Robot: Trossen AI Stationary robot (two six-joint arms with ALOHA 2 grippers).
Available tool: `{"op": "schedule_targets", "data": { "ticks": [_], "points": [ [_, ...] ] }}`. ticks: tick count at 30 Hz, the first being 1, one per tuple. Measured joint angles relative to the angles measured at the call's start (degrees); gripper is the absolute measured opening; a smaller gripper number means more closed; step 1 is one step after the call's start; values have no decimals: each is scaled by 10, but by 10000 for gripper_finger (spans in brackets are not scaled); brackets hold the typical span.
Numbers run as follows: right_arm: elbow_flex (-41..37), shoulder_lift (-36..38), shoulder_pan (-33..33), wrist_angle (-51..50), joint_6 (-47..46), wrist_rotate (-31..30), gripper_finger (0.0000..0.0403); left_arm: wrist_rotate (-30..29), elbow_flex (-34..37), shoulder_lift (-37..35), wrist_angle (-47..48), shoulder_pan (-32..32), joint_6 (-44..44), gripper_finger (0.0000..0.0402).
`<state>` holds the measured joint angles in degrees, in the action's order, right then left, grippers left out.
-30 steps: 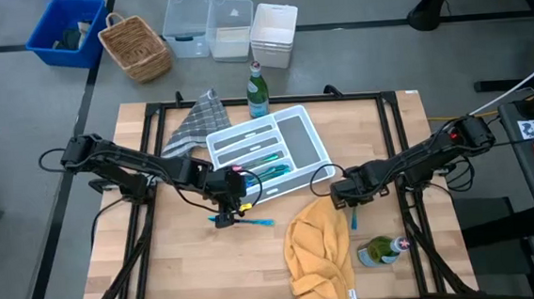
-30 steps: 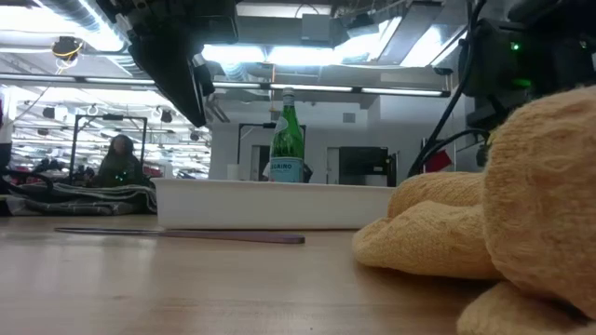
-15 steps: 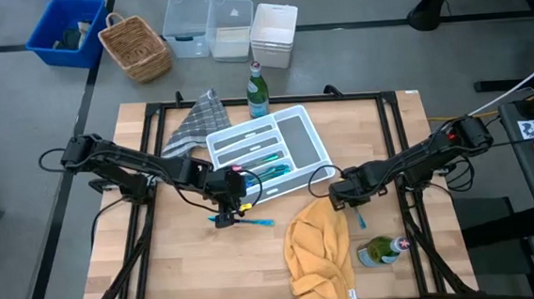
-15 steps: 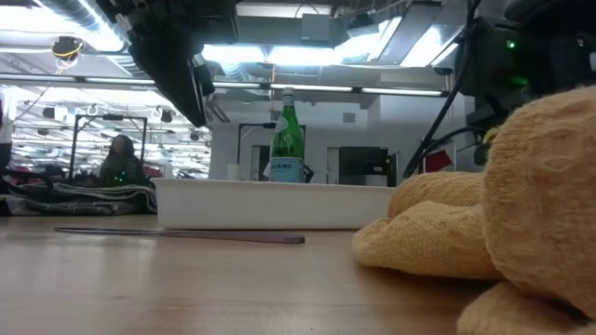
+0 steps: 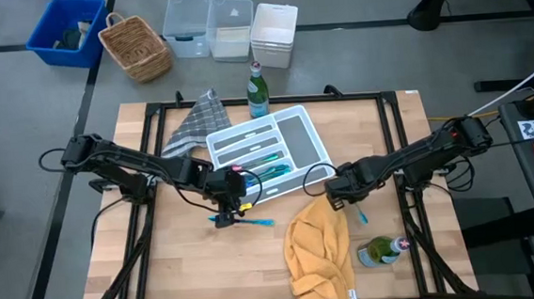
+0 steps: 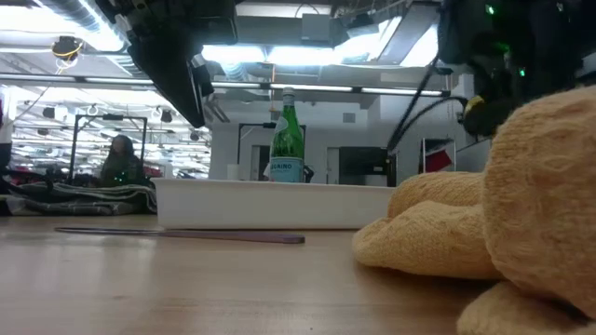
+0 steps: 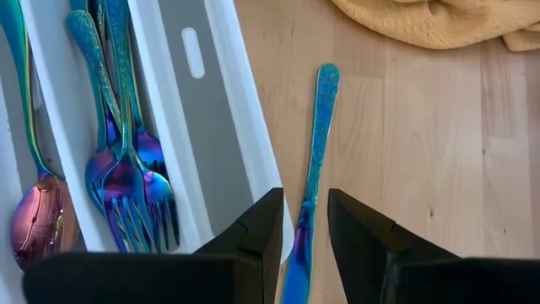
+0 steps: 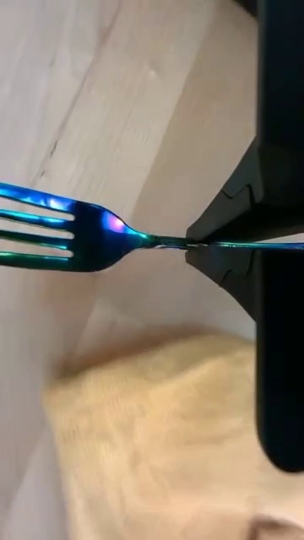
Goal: Sort silverware
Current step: Put the fork in the silverware tray
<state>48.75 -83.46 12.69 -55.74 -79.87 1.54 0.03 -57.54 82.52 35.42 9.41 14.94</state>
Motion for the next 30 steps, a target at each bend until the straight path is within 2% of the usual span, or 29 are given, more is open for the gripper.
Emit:
{"op": "schedule_targets", "data": {
  "ticks": [9,15,21,25,30],
  "points": [
    [115,1,0,-121,84,-19,4,0,0,0,0,0,19,85],
    [195,1,0,-132,174,-72,3,0,0,0,9,0,63,85],
    [230,2,0,-43,363,-138,4,0,0,0,82,4,140,85],
    [230,-3,-2,53,516,-156,4,1,0,0,122,20,177,85],
    [230,-24,-25,157,691,-155,4,13,0,0,120,50,207,85]
  ]
}}
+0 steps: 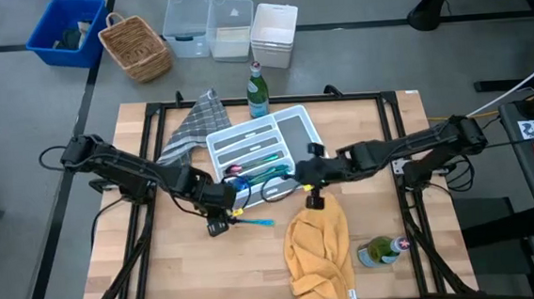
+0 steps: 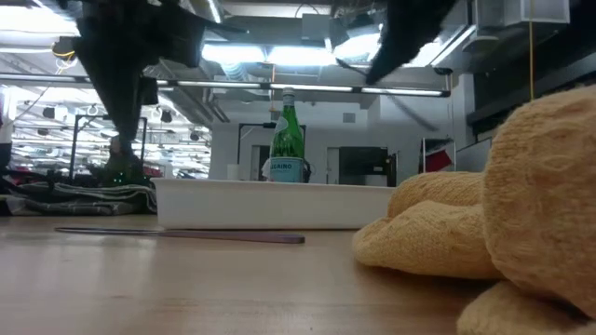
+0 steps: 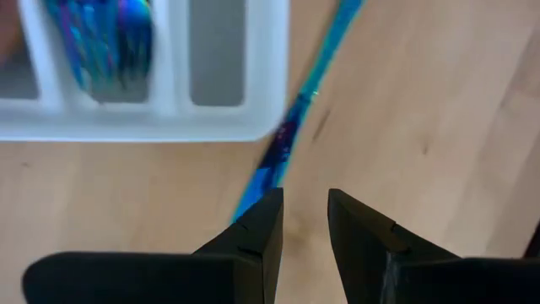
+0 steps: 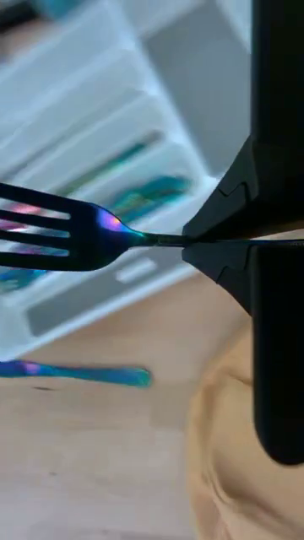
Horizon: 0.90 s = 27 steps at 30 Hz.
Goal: Sort silverware
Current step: Put the fork in the silverware tray
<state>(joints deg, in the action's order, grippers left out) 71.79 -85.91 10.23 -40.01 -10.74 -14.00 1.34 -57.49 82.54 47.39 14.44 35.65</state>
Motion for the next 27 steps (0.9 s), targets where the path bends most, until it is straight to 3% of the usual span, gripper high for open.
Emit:
{"op": "schedule_targets", "data": {
  "ticks": [11,18,27],
  "points": [
    [0,-84,-83,189,259,69,5,0,0,0,-3,50,102,85],
    [0,-139,-117,239,310,112,5,0,0,0,-3,68,145,85],
    [0,-197,-142,240,325,117,5,0,0,0,-4,73,154,85]
  ]
}}
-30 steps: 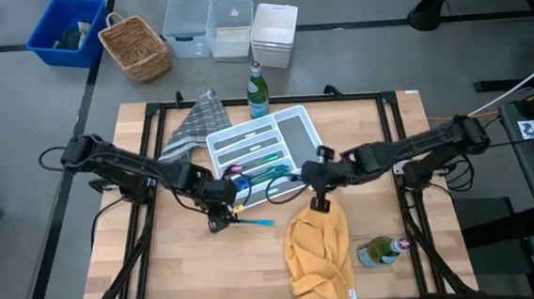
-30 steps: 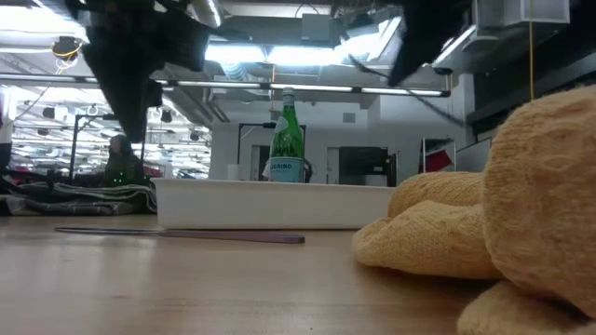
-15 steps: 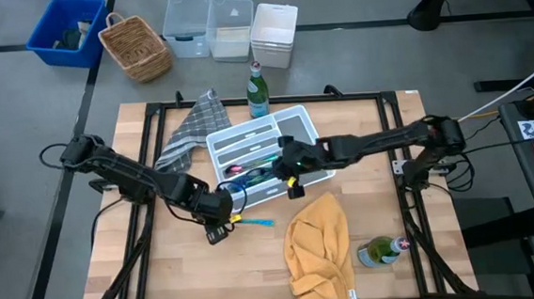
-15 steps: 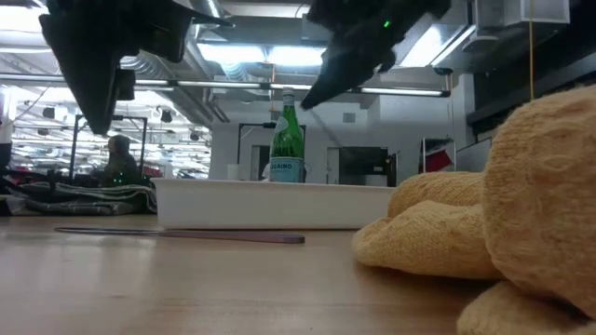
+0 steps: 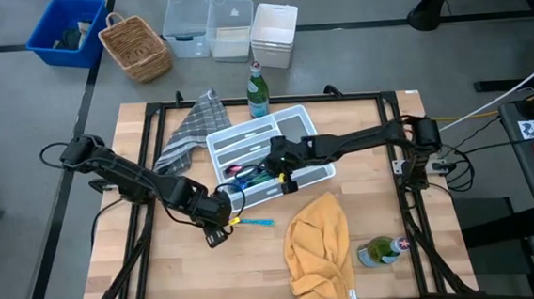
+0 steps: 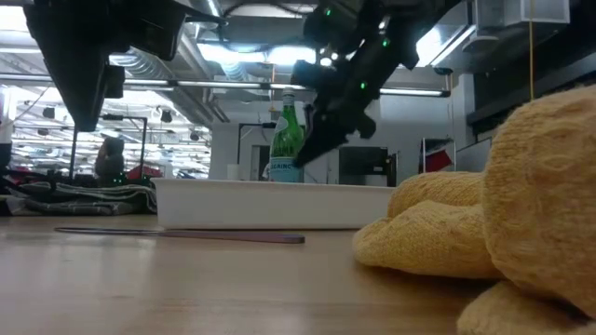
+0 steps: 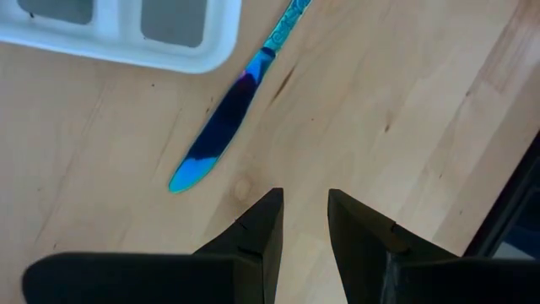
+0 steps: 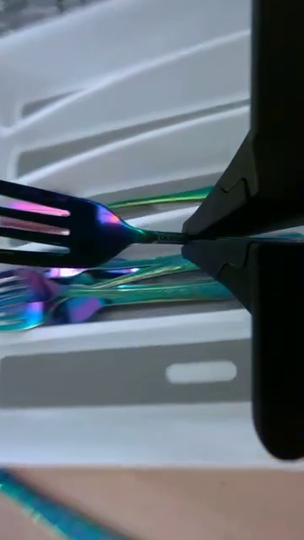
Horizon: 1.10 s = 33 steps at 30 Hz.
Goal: Sort silverware
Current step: Put the fork in the silverware tray
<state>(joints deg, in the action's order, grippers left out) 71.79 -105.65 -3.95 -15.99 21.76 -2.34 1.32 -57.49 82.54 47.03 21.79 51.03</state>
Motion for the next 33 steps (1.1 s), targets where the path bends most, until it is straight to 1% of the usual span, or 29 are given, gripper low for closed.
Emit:
{"op": "schedule_targets", "data": {
  "ticks": [8,19,22,28,31,33],
  "points": [
    [0,-38,2,5,12,-1,5,0,0,0,0,0,0,85],
    [0,-41,2,17,11,-2,9,0,0,0,-15,0,0,85],
    [0,-41,2,20,10,-2,32,-4,0,0,-53,0,-8,85],
    [0,-41,2,21,10,-2,96,-20,0,0,-120,0,-48,85],
    [6,-41,2,9,1,-2,112,-22,0,0,-131,0,-63,85],
    [21,-41,2,-10,-23,-2,115,-29,0,0,-136,0,-68,85]
  ]
}}
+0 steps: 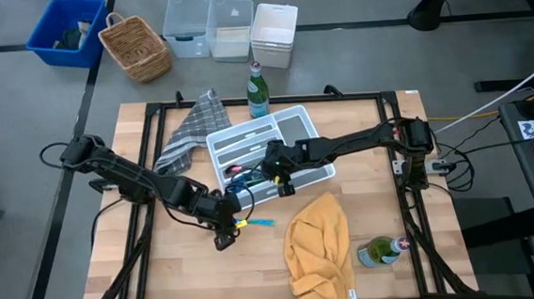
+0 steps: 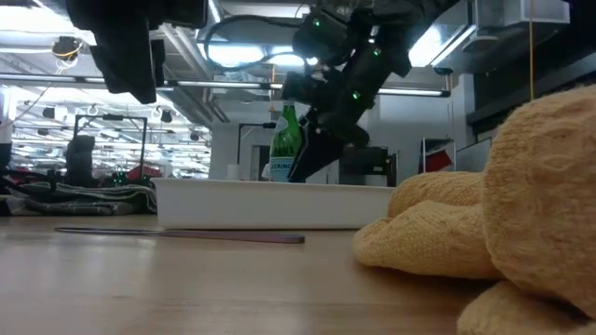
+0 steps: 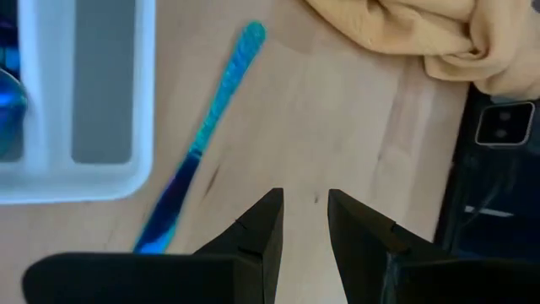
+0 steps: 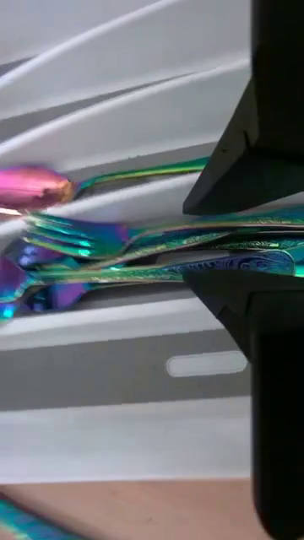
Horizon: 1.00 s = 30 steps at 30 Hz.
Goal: Sort silverware
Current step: Put the fork in the silverware tray, then put the table knife in the silverware tray
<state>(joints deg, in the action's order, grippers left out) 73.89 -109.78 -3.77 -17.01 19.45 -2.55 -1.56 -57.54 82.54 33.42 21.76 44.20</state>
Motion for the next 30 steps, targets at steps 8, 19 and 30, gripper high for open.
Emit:
{"op": "schedule_targets", "data": {
  "ticks": [8,19,30],
  "points": [
    [125,0,0,-208,-77,0,117,-82,0,0,1,0,-30,85],
    [283,0,33,-414,-128,5,117,-98,0,45,-42,-1,-122,85],
    [351,5,96,-530,-237,5,117,-96,0,122,-67,-1,-224,86]
  ]
}}
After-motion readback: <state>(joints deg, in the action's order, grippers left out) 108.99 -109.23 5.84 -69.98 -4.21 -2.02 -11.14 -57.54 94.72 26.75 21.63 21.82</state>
